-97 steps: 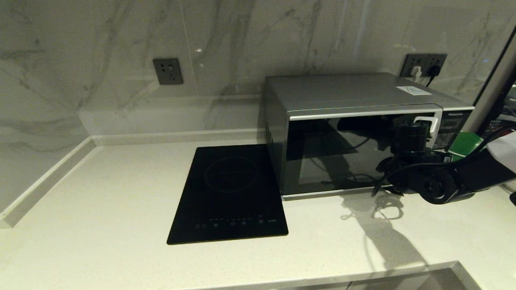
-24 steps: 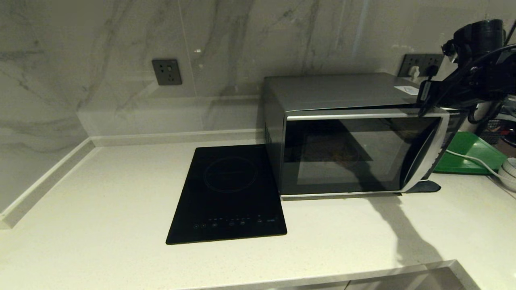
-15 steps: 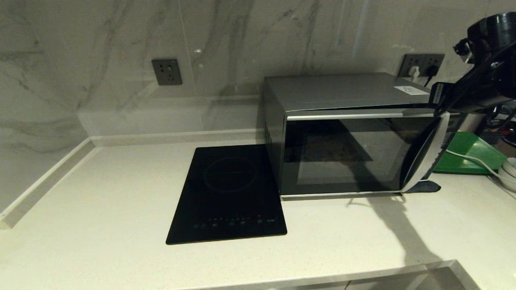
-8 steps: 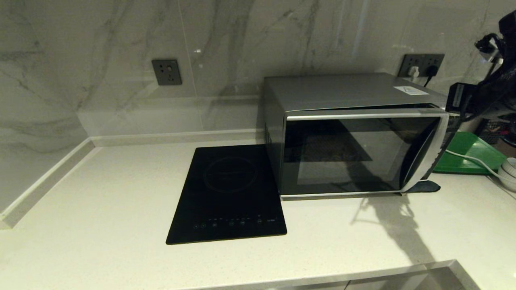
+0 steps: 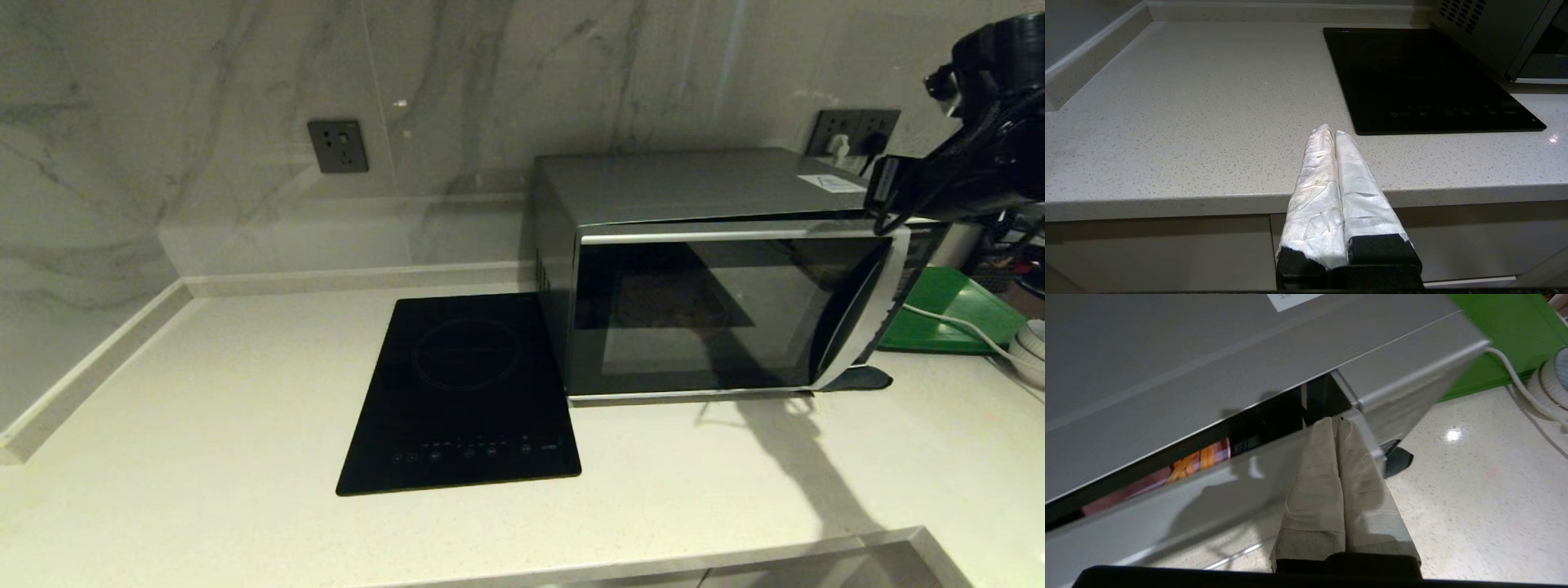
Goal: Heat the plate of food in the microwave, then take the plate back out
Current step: Open the microwave oven
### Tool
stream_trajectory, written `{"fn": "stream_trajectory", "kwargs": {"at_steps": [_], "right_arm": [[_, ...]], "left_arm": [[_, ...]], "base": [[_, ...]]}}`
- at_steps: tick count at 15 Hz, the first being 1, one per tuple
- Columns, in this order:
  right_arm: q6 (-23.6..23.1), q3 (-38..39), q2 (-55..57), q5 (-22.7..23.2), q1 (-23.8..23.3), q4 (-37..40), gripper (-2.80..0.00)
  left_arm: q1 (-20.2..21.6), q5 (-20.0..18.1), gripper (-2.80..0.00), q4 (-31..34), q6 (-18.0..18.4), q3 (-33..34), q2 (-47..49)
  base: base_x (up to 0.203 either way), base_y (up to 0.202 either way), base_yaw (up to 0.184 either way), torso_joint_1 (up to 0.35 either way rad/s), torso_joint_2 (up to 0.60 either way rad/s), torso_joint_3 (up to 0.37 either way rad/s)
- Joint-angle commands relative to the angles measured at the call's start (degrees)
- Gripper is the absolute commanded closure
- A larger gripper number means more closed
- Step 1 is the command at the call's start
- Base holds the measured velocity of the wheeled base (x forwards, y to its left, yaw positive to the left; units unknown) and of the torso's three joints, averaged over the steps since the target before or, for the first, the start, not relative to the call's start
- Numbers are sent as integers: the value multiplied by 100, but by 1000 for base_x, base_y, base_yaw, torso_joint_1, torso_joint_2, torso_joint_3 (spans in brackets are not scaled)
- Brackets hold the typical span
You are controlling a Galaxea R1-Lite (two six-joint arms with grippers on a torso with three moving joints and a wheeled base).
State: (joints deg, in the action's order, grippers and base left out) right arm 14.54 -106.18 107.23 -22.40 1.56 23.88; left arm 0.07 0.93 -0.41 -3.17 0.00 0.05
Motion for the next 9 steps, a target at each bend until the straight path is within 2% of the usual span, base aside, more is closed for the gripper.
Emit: {"fn": "stream_trajectory", "kwargs": {"at_steps": [1,6,9], "right_arm": [[21,-69,370,-17,11,-69,0],[31,-115,446,-65,11,-66,0],[4,94,78,-136,55,41,0]], "left_arm": [[1,4,0,-2,-8,0,4],[1,4,0,-2,-8,0,4],[1,4,0,-2,-8,0,4]], "base": [[0,0,0,0,0,0],[0,0,0,0,0,0],[0,0,0,0,0,0]]}}
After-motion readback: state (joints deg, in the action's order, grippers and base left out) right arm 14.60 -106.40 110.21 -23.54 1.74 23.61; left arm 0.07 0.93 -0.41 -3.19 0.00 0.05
